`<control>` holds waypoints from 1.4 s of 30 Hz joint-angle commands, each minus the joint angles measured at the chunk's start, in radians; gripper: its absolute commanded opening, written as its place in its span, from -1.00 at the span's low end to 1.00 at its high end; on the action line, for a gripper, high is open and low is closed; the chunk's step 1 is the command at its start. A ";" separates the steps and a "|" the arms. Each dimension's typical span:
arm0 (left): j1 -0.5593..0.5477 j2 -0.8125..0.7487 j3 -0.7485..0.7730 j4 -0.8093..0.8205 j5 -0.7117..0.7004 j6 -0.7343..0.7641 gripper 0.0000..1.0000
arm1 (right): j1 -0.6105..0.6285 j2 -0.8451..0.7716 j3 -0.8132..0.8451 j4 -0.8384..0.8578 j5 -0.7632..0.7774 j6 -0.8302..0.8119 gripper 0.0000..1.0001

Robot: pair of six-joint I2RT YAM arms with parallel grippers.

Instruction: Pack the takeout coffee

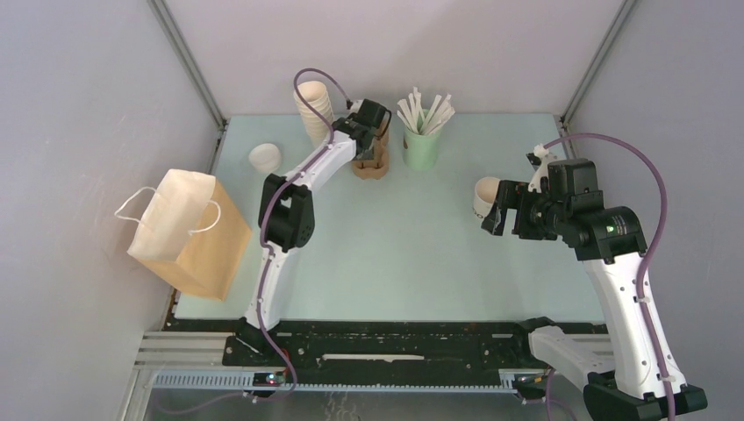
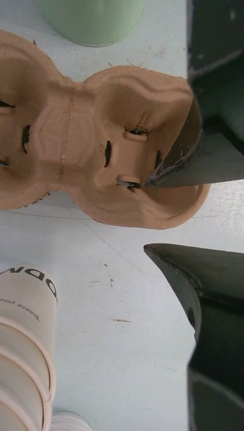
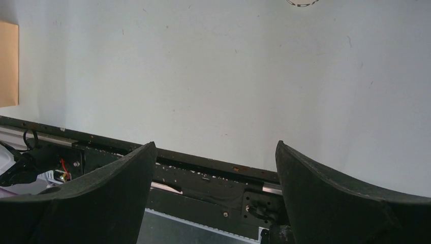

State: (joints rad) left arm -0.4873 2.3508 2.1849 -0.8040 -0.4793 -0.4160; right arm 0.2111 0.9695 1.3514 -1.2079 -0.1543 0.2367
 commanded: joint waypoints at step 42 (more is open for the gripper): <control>0.027 -0.015 0.092 0.037 0.054 0.045 -0.40 | 0.012 -0.006 0.035 0.013 0.019 -0.022 0.92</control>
State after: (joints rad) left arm -0.4679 2.3848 2.2078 -0.7841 -0.4198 -0.3824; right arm 0.2131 0.9699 1.3514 -1.2079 -0.1528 0.2352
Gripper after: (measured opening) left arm 0.308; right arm 0.957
